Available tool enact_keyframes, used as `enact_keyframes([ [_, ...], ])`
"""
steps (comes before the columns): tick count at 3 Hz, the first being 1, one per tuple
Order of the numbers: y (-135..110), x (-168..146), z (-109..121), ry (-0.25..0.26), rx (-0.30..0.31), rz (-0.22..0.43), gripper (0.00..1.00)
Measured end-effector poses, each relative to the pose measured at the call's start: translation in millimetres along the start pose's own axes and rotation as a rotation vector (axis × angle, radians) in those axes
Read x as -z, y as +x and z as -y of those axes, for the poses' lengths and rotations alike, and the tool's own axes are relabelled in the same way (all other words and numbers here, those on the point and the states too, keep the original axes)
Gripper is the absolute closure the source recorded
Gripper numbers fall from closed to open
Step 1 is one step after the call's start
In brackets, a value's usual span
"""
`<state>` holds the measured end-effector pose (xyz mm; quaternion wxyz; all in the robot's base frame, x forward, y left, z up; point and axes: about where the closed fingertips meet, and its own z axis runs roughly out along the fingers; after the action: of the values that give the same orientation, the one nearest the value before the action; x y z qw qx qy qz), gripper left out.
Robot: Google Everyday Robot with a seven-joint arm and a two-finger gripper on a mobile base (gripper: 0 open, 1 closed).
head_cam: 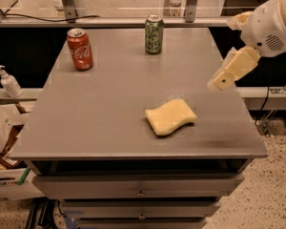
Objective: Pick green can
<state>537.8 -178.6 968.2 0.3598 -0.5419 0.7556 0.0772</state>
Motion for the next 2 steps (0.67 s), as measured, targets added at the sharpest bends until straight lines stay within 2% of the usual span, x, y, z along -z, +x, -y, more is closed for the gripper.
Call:
enact_keyframes([
  [1,-1,-7,3,0.000,0.005,0.015,0.00],
  [2,-9,-23,14,0.010,0.003,0.068,0.00],
])
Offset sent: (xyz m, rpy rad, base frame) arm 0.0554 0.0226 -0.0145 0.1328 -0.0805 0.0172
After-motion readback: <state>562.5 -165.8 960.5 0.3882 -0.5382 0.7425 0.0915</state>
